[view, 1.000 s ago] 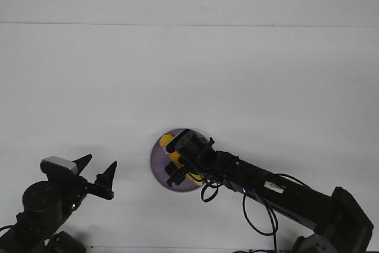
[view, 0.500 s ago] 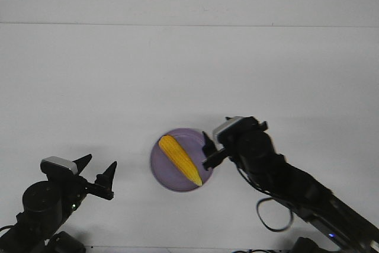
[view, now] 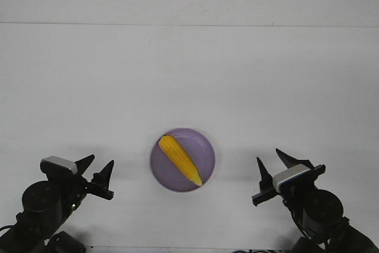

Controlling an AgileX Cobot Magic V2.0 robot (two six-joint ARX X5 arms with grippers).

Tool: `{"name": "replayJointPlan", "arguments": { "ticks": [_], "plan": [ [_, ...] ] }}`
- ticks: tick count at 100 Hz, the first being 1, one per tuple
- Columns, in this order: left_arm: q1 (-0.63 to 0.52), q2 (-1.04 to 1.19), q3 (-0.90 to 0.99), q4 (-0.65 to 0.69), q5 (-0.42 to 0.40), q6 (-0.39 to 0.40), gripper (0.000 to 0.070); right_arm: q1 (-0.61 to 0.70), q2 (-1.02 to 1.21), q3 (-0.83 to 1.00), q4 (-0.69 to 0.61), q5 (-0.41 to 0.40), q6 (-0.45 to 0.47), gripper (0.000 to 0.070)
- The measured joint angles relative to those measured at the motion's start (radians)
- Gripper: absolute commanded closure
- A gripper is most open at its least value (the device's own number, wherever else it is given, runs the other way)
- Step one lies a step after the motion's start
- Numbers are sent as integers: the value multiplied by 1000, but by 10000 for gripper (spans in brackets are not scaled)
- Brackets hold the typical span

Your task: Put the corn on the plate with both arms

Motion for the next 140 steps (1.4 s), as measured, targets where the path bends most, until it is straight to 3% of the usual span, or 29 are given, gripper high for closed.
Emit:
{"name": "replayJointPlan", "arguments": {
  "ticks": [2, 31, 88, 95, 107, 122, 140],
  "plan": [
    [0, 0, 0, 0, 0, 0, 677, 0, -9, -1, -5, 0, 0, 690],
    [0, -6, 0, -3, 1, 8, 687, 0, -33, 2, 12, 1, -4, 690],
    [0, -9, 0, 127, 1, 8, 687, 0, -34, 2, 34, 1, -6, 690],
    [10, -16, 0, 141, -11, 38, 687, 0, -34, 2, 34, 1, -7, 690],
    [120, -79, -69, 238, -11, 145, 686, 0, -33, 2, 34, 1, -7, 690],
    [314, -232, -307, 454, 7, 265, 687, 0, -34, 2, 34, 0, -7, 690],
    [446, -365, -607, 605, 14, 322, 687, 0, -34, 2, 34, 1, -7, 690]
  ]
}}
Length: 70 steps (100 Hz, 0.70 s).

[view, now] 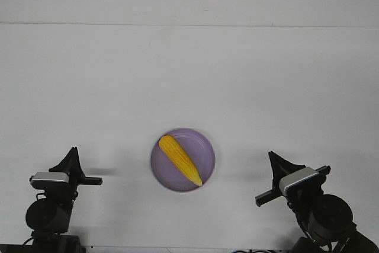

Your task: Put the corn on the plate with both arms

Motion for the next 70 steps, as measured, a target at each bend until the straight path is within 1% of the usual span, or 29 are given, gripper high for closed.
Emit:
{"name": "replayJointPlan", "arguments": {
  "ticks": [7, 9, 21, 29, 70],
  "plan": [
    [14, -34, -69, -3, 1, 4, 687, 0, 0, 0, 0, 0, 0, 690],
    [17, -43, -68, -23, 4, 6, 687, 0, 0, 0, 0, 0, 0, 690],
    [21, -60, -69, 13, 1, 13, 686, 0, 0, 0, 0, 0, 0, 690],
    [21, -60, -69, -3, 1, 15, 687, 0, 0, 0, 1, 0, 0, 690],
    [21, -60, -69, 1, 1, 16, 686, 0, 0, 0, 5, 0, 0, 690]
  ]
}}
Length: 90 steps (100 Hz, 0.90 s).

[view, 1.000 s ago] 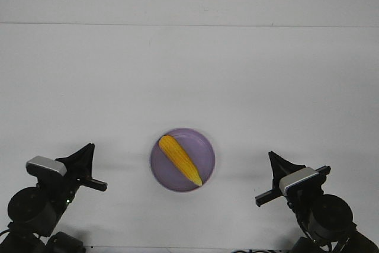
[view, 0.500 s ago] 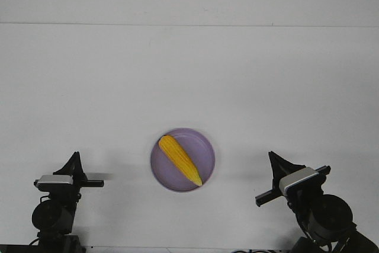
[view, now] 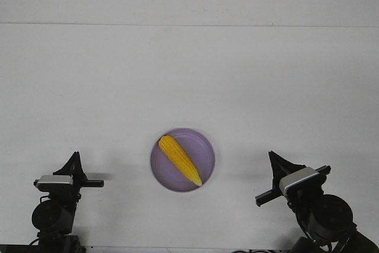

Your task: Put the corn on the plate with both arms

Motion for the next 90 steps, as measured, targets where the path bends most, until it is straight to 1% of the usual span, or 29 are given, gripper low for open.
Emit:
{"name": "replayJointPlan", "arguments": {
  "ticks": [39, 48, 51, 56, 65, 70, 79, 85, 90],
  "plan": [
    [0, 0, 0, 0, 0, 2, 686, -1, -2, 0, 1, 0, 0, 690],
    [0, 0, 0, 0, 0, 2, 686, -38, -12, 0, 2, -9, -6, 690],
    [0, 0, 0, 0, 0, 2, 686, -69, -16, 0, 2, -19, -10, 690],
    [0, 0, 0, 0, 0, 2, 686, -140, -29, -3, 4, -61, -11, 690],
    [0, 0, 0, 0, 0, 2, 687, -297, -68, -52, 66, -178, -19, 690],
    [0, 0, 0, 0, 0, 2, 686, -390, -101, -109, 111, -238, -33, 690],
    [0, 0, 0, 0, 0, 2, 686, -554, -181, -238, 168, -315, -57, 690],
    [0, 0, 0, 0, 0, 2, 686, -650, -243, -323, 190, -354, -64, 690],
    [0, 0, 0, 0, 0, 2, 686, -718, -291, -388, 207, -367, -65, 690]
  ]
}}
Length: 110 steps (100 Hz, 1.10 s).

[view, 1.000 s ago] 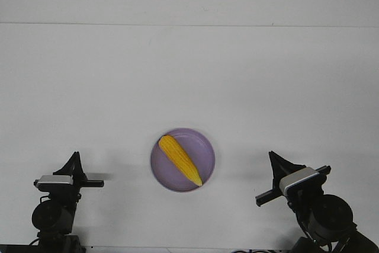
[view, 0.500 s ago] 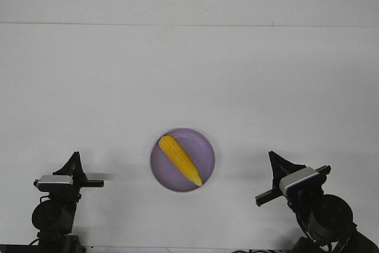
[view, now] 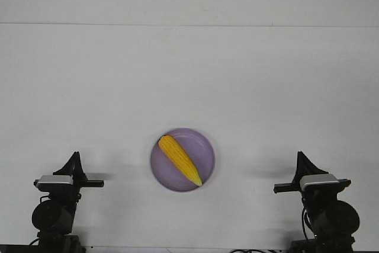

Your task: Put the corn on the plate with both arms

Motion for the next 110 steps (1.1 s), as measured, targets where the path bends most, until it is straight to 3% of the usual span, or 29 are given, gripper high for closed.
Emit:
{"name": "replayJointPlan", "arguments": {
  "ticks": [12, 34, 110],
  "plan": [
    [0, 0, 0, 0, 0, 0, 686, -69, -61, -125, 74, -4, -6, 690],
    [0, 0, 0, 0, 0, 0, 686, -76, -111, -278, 217, -6, -6, 690],
    [0, 0, 0, 0, 0, 0, 686, -76, -114, -280, 192, -5, -6, 690]
  ]
}}
